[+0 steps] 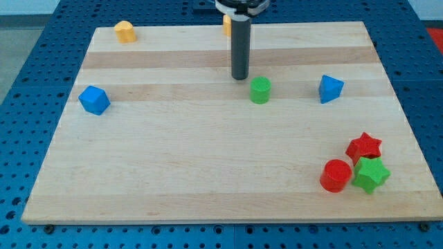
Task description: Move the green circle diagonally to the top left to the red circle
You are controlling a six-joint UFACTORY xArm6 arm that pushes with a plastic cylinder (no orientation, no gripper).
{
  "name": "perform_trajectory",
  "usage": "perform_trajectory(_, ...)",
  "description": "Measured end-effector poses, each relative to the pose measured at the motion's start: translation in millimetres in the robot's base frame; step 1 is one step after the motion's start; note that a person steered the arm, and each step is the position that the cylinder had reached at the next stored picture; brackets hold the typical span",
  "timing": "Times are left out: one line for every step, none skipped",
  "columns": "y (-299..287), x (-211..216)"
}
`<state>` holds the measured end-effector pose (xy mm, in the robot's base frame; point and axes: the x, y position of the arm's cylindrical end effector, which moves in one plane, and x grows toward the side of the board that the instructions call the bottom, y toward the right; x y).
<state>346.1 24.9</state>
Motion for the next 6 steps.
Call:
perform_trajectory(15.1, 25.2)
perform_trajectory(26.9, 73.2)
perform_trajectory(33.0, 98.9)
perform_trajectory(23.2, 87.6)
perform_trajectory(20.1, 68.4)
perform_trajectory(35.9, 84.2)
